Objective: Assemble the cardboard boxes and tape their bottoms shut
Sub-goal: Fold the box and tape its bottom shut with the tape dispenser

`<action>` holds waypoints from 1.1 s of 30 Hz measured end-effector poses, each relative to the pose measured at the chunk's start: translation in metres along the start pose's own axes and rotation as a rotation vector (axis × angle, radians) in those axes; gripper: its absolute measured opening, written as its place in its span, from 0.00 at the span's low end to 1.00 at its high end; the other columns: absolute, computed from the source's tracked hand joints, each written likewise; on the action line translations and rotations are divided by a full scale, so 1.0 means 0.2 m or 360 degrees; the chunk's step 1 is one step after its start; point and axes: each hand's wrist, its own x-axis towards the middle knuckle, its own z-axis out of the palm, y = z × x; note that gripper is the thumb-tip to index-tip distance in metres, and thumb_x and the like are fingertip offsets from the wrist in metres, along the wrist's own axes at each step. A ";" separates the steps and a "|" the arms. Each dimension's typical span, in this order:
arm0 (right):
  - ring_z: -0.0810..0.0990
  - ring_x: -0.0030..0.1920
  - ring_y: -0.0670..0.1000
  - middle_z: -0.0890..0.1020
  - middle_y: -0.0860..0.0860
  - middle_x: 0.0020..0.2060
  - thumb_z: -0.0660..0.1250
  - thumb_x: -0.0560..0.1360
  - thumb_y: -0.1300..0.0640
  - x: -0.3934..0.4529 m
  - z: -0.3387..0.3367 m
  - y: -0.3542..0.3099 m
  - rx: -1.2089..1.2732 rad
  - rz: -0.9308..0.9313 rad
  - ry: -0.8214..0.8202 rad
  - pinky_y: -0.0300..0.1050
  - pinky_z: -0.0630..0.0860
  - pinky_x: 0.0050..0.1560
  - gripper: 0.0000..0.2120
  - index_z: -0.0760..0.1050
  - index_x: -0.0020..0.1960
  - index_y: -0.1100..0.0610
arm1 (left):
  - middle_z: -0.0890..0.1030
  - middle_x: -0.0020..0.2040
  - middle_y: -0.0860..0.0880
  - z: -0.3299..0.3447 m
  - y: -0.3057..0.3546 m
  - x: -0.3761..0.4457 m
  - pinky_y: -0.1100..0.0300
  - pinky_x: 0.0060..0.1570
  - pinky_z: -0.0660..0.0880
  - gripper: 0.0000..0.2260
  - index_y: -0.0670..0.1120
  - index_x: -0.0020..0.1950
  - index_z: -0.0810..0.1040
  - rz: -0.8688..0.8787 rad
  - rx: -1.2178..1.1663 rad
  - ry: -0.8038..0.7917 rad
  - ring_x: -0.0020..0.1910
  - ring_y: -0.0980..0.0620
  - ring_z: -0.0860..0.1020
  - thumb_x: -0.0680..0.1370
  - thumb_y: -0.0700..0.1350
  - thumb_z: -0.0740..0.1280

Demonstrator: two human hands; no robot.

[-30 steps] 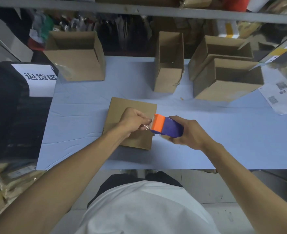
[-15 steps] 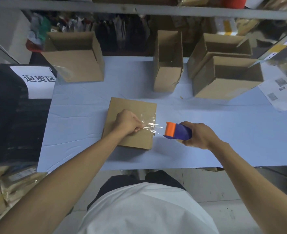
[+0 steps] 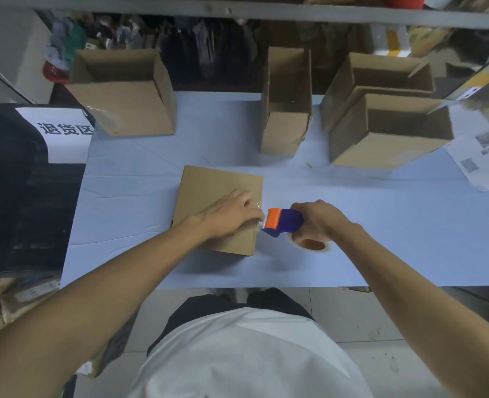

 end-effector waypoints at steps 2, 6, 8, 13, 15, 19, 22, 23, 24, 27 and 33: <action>0.79 0.36 0.50 0.80 0.49 0.38 0.70 0.57 0.43 0.04 -0.04 -0.09 -0.0119 0.0098 -0.0116 0.42 0.75 0.34 0.17 0.73 0.43 0.48 | 0.68 0.43 0.55 0.01 0.01 0.01 0.57 0.31 0.69 0.15 0.54 0.36 0.67 -0.0008 0.0066 -0.0029 0.39 0.53 0.68 0.68 0.59 0.70; 0.77 0.36 0.50 0.78 0.48 0.37 0.73 0.57 0.35 0.07 -0.07 -0.13 -0.0411 0.0235 -0.0237 0.40 0.69 0.33 0.23 0.75 0.43 0.49 | 0.66 0.47 0.53 0.02 0.00 0.02 0.56 0.40 0.66 0.07 0.55 0.44 0.73 0.0236 0.0573 -0.0085 0.49 0.48 0.67 0.69 0.50 0.69; 0.77 0.38 0.50 0.78 0.47 0.38 0.69 0.60 0.27 0.04 -0.05 -0.06 -0.0153 0.0311 -0.0018 0.41 0.69 0.34 0.28 0.74 0.46 0.48 | 0.62 0.47 0.52 0.02 -0.02 0.01 0.57 0.44 0.59 0.12 0.58 0.50 0.80 0.0434 0.0824 -0.0140 0.51 0.49 0.63 0.73 0.42 0.65; 0.74 0.37 0.56 0.80 0.53 0.43 0.66 0.75 0.43 -0.01 0.09 0.08 0.0062 0.0322 0.0754 0.43 0.65 0.31 0.17 0.68 0.56 0.53 | 0.60 0.47 0.52 0.14 -0.02 0.02 0.55 0.45 0.55 0.07 0.52 0.43 0.79 0.0351 0.0972 0.0191 0.52 0.46 0.62 0.74 0.46 0.61; 0.74 0.44 0.58 0.78 0.55 0.51 0.65 0.75 0.57 0.00 0.16 0.07 0.0111 0.0205 0.0767 0.44 0.65 0.33 0.18 0.65 0.63 0.52 | 0.60 0.47 0.53 0.20 -0.03 0.03 0.55 0.45 0.54 0.05 0.51 0.43 0.78 0.0318 0.0935 0.0393 0.53 0.46 0.64 0.74 0.47 0.62; 0.75 0.49 0.61 0.76 0.59 0.52 0.66 0.73 0.61 0.02 0.22 0.03 -0.0069 0.0351 0.0750 0.49 0.72 0.39 0.20 0.71 0.64 0.58 | 0.67 0.50 0.52 0.28 -0.02 0.02 0.55 0.44 0.54 0.16 0.54 0.53 0.70 0.0112 0.0862 0.0636 0.52 0.48 0.66 0.68 0.45 0.67; 0.75 0.50 0.63 0.75 0.60 0.53 0.67 0.74 0.56 0.07 0.12 -0.01 -0.0063 0.0187 0.0881 0.47 0.66 0.40 0.14 0.77 0.58 0.58 | 0.75 0.50 0.47 0.34 0.01 0.01 0.52 0.44 0.65 0.19 0.48 0.52 0.70 -0.0219 0.0874 0.0929 0.49 0.43 0.73 0.65 0.51 0.71; 0.75 0.53 0.62 0.74 0.59 0.57 0.65 0.76 0.55 0.10 0.07 -0.04 0.0104 0.0043 0.0838 0.46 0.66 0.41 0.15 0.76 0.62 0.56 | 0.76 0.48 0.47 0.35 0.02 0.00 0.51 0.44 0.67 0.19 0.47 0.51 0.71 -0.0325 0.0852 0.1002 0.48 0.43 0.74 0.66 0.53 0.71; 0.75 0.56 0.60 0.73 0.58 0.61 0.64 0.78 0.55 0.14 0.03 -0.07 0.0248 -0.0109 0.0769 0.45 0.68 0.44 0.18 0.73 0.67 0.53 | 0.77 0.48 0.47 0.36 0.02 0.00 0.52 0.44 0.68 0.19 0.47 0.51 0.72 -0.0402 0.0831 0.1050 0.48 0.44 0.75 0.66 0.54 0.71; 0.73 0.64 0.57 0.69 0.58 0.70 0.62 0.80 0.58 0.26 -0.06 -0.20 0.0355 -0.0573 0.0599 0.47 0.71 0.59 0.23 0.66 0.74 0.49 | 0.76 0.53 0.48 0.39 0.01 0.02 0.53 0.48 0.66 0.17 0.47 0.55 0.72 -0.0523 0.0786 0.1061 0.54 0.45 0.73 0.70 0.53 0.69; 0.70 0.68 0.57 0.73 0.60 0.66 0.61 0.78 0.64 0.40 -0.11 -0.26 0.0199 -0.1014 0.0247 0.46 0.69 0.63 0.23 0.73 0.70 0.50 | 0.74 0.55 0.47 0.39 0.07 0.02 0.50 0.54 0.66 0.21 0.46 0.59 0.70 -0.0620 0.0634 0.1074 0.58 0.44 0.71 0.70 0.51 0.71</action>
